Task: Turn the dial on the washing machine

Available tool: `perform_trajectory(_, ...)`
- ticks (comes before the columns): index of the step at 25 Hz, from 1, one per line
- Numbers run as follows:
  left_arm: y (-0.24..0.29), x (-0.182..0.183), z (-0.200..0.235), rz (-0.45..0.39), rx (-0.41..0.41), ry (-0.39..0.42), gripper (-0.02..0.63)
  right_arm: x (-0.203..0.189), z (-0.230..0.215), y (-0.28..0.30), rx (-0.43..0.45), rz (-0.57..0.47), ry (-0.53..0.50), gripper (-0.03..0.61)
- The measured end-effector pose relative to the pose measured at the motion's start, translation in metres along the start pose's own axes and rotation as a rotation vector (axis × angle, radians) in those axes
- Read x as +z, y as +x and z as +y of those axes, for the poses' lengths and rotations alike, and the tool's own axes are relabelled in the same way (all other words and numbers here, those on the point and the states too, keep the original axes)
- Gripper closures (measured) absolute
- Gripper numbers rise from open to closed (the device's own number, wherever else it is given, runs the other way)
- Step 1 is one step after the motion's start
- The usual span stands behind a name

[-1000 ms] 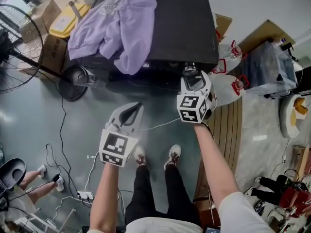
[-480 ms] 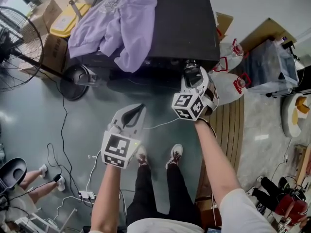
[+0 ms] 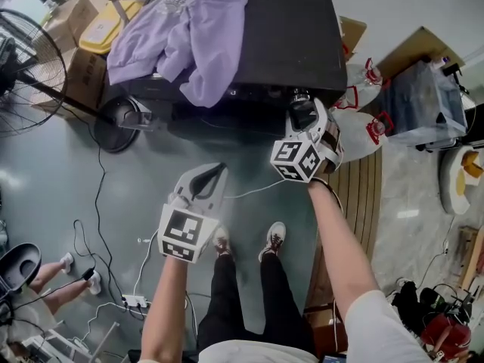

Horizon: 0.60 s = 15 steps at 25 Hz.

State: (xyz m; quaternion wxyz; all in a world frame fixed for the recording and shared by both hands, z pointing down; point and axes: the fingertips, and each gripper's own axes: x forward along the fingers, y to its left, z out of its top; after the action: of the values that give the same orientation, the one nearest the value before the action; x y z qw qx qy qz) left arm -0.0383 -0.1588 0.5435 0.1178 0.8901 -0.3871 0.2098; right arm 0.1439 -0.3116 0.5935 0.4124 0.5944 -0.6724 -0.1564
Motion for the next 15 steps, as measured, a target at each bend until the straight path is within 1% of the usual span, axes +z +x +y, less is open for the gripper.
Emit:
perform_trajectory(3, -0.0004, -0.0022, 0.0003, 0.003, -0.002, 0.000, 0.600, 0.0006, -0.0018, 0.0004, 0.002, -0.001, 0.060, 0.293)
perform_trajectory(9, -0.0033, -0.0019, 0.0051, -0.001, 0.008, -0.003, 0.600, 0.0011, -0.0031, -0.0014, 0.056, 0.010, 0.207, 0.295)
perform_trajectory(15, -0.0039, -0.0020, 0.0061, -0.003, 0.008, -0.005, 0.600, -0.0003, -0.0050, -0.0011, 0.116, 0.004, 0.452, 0.296)
